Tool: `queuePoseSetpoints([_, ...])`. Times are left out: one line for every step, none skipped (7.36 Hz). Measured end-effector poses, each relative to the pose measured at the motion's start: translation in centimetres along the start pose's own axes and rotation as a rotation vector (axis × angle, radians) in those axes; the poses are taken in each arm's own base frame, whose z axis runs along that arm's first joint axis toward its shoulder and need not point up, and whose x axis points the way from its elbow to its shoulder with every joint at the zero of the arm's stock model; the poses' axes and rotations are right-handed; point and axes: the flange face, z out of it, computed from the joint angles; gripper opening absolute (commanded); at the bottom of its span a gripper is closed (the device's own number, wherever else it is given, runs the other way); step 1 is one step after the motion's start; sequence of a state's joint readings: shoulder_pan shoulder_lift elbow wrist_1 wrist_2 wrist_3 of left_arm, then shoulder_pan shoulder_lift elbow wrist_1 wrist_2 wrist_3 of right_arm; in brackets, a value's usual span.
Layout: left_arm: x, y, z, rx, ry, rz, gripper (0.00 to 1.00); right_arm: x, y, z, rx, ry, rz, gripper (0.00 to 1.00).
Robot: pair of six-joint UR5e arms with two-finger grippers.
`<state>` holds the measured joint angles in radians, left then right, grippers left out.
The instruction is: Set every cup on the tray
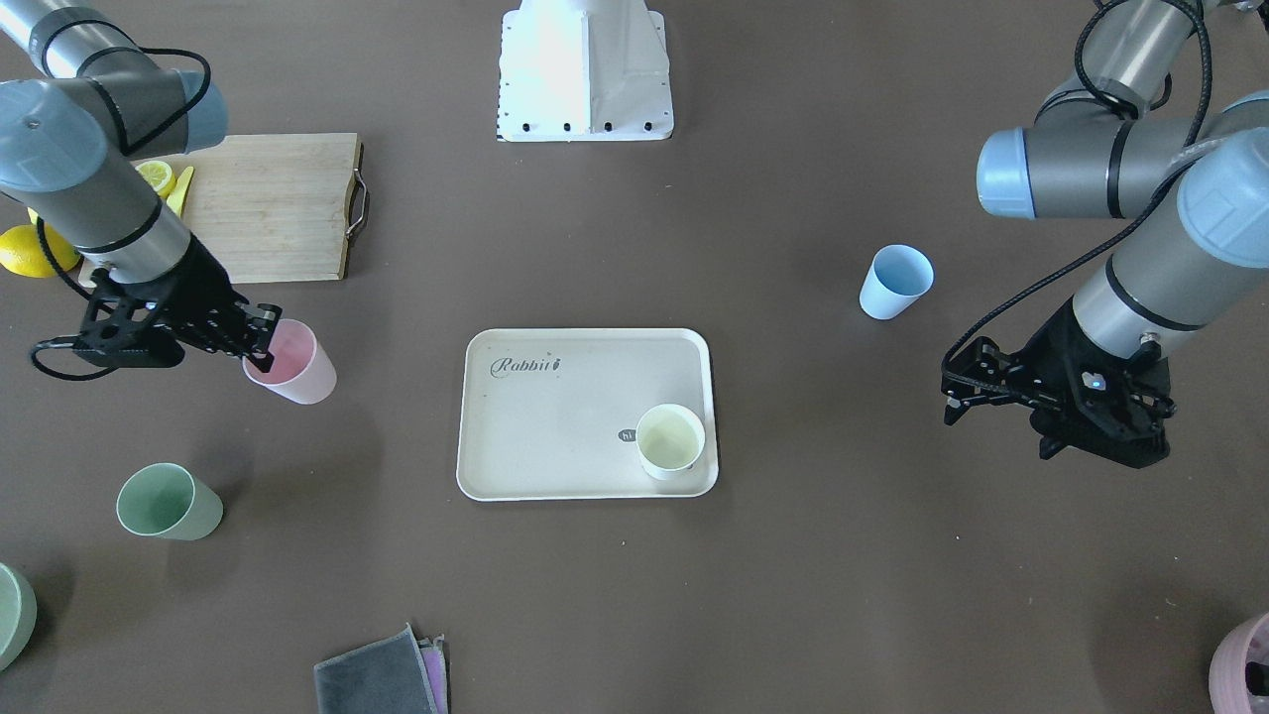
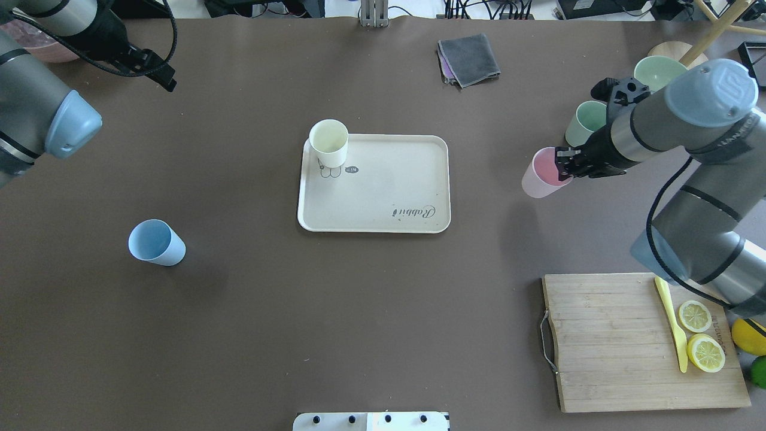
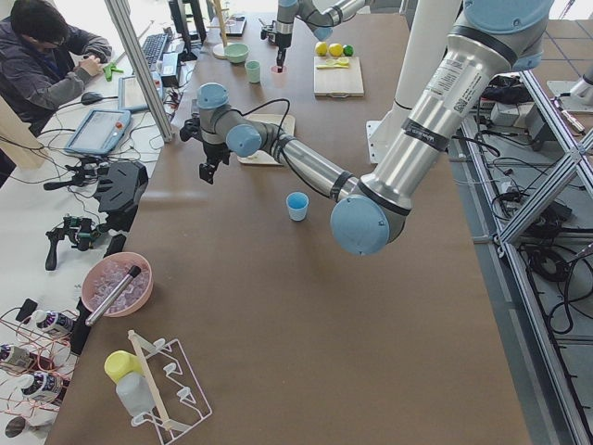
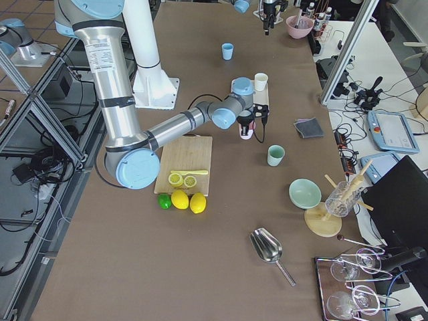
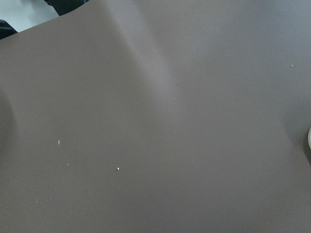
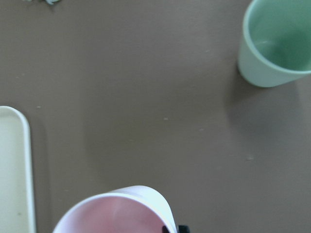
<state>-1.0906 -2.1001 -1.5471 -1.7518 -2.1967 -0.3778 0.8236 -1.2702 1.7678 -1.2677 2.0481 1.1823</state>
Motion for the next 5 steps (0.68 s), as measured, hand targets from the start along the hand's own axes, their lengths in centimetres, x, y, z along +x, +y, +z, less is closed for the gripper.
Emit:
queuePoseSetpoints([0.0,0.0,0.0,0.000,0.000,-0.001,0.99,-5.9,1.5,0.7,0.004,0.010,0.054,0.00])
queuePoseSetpoints([-0.1,0.1,0.0,-0.001,0.000,-0.002,0.99,-11.1,3.3,1.3,0.009,0.015,0.094,0.00])
queuePoseSetpoints([-0.1,0.1,0.1,-0.001,0.000,-0.003,0.99,-15.1,5.1,2.0,0.014,0.014,0.118,0.00])
queuePoseSetpoints([-0.1,0.1,0.1,-0.001,0.000,-0.003,0.99,-17.5,6.4,3.1,0.021,0.019,0.123,0.00])
queuePoseSetpoints([-0.1,0.1,0.1,-0.001,0.000,-0.004,0.99,-18.5,7.0,4.0,0.025,0.028,0.119,0.07])
